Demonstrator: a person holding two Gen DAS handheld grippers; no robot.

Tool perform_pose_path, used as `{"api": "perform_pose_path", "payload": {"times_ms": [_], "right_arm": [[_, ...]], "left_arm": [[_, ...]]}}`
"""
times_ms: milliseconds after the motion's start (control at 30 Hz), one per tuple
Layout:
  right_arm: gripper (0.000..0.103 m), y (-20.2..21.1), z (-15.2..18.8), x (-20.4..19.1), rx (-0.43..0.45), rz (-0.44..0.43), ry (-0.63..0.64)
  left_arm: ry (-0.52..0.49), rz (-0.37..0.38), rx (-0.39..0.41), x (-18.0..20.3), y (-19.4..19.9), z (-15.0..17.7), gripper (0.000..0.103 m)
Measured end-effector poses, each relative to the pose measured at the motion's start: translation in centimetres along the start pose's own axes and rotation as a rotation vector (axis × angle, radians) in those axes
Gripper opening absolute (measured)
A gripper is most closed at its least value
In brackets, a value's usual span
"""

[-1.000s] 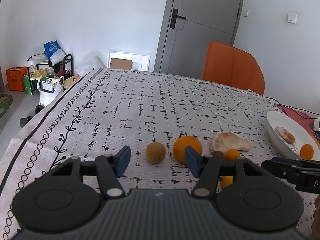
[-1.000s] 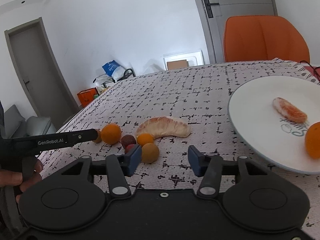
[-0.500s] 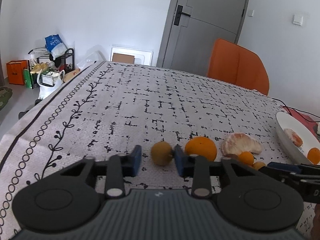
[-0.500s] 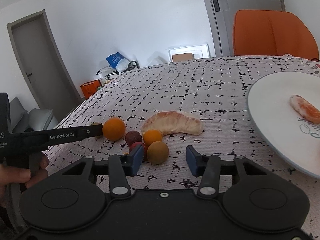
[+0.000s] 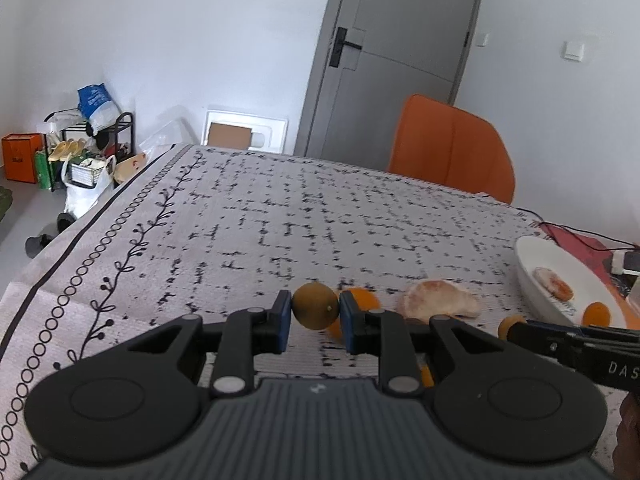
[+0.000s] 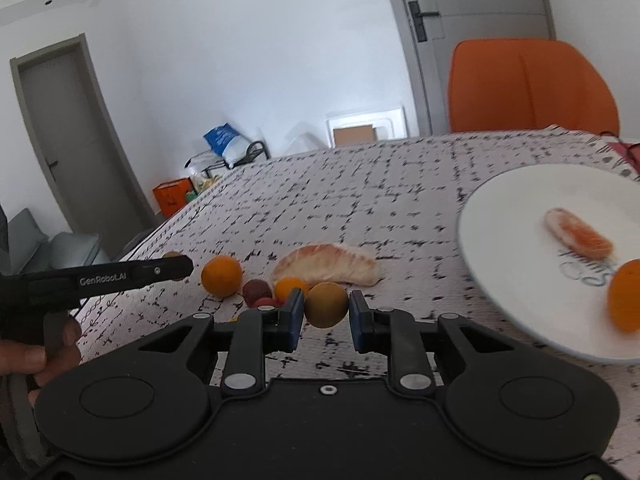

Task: Organize fruits
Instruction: 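Release the right gripper's fruit on the plate while the left gripper drops its fruit beside it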

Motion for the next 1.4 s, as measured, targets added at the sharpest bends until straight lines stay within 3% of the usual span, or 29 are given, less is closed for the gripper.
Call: {"api": "perform_pose_path", "payload": {"times_ms": [833, 1167, 1400], "right_arm": [[0.023, 6.2, -0.3, 7.0, 0.152, 0.138, -0.113], [0.023, 6.9, 0.7, 9.8, 0.161, 0.16, -0.168], [0.031, 7.1, 1.2, 11.1, 0.173, 0.149, -0.203]], "left_arm": [[-0.125, 0.102, 0.027, 9.7, 0.0, -0.7, 0.024], [-0.17, 0.132, 0.02, 12.9, -0.7, -0.5, 0.024], [-0.201, 0.134, 0.013, 14.6, -1.1, -0.5, 0.024]]}}
Point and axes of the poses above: each gripper's, at about its wrist camera, not at the fingertips, and y roughly against the way its jaws point, x to its right, z to its underside, the point moved 5 cm from there along -y, roughly the way its jaws point, and after that the axes turned 7 degrees about -x, right-handed, at the moved point
